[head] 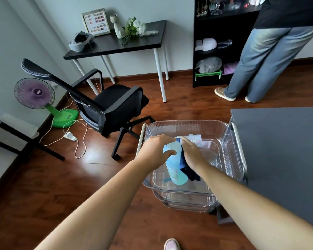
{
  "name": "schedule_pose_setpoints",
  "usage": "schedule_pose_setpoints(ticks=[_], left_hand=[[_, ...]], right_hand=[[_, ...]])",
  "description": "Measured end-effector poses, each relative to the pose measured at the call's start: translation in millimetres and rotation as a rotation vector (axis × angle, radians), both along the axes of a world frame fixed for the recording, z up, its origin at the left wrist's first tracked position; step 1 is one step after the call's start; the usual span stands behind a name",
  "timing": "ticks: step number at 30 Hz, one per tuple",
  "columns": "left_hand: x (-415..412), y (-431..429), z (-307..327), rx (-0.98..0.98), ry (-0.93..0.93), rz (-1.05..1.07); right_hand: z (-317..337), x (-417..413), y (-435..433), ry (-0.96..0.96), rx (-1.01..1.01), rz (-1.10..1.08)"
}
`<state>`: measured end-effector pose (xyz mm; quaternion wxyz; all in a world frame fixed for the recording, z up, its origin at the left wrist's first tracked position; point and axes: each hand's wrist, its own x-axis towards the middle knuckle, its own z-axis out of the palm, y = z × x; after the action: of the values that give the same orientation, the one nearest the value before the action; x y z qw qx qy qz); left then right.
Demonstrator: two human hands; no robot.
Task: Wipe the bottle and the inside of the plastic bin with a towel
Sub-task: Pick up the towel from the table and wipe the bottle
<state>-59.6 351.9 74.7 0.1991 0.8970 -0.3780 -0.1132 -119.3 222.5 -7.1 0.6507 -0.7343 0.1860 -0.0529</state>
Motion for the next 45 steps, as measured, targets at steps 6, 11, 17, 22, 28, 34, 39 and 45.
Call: schedule_pose_setpoints(ticks=[6,11,17,22,28,34,39,45], left_hand=[[-0.4,0.5,-2.6,-0.022,0.007,-0.002],[-1.6,0.4,-3.2,-0.026,0.024,-0.004],[-0.8,-2.5,-0.6,-0.011,0.032,-0.004],[-1.8,-3.1,0.5,0.003,0.041,-0.024],[0.8,1.0,4.5,0.011,0.078,-0.007],[-14.4,-5.6,-4.0,0.064,-0.078,0.145],[-7.5,-13.3,1.5,0.118,-0.051,0.024],[-4.5,-10.8,0.7,0.056,-0.016,-0.042]], right_hand=[[-14.7,-19.4,21.1,-0.122,0.034,-0.175],[-14.7,-17.6,28.8,-0.157,-0.001,-0.227],[-3.7,-1.2,7.6,0.010,0.034,-0.117],[-26.0,-30.4,42.0,-0.145,-0.100,-0.380],[-17.1,-18.8,3.0,0.109,0.059,-0.448],[8.3,-26.9,-6.9,-0.041,-0.037,-0.436],[12.7,-47.0,17.9,-0.163,0.055,-0.276],[-18.4,-59.6,32.3,-0.204,-0.252,-0.170]])
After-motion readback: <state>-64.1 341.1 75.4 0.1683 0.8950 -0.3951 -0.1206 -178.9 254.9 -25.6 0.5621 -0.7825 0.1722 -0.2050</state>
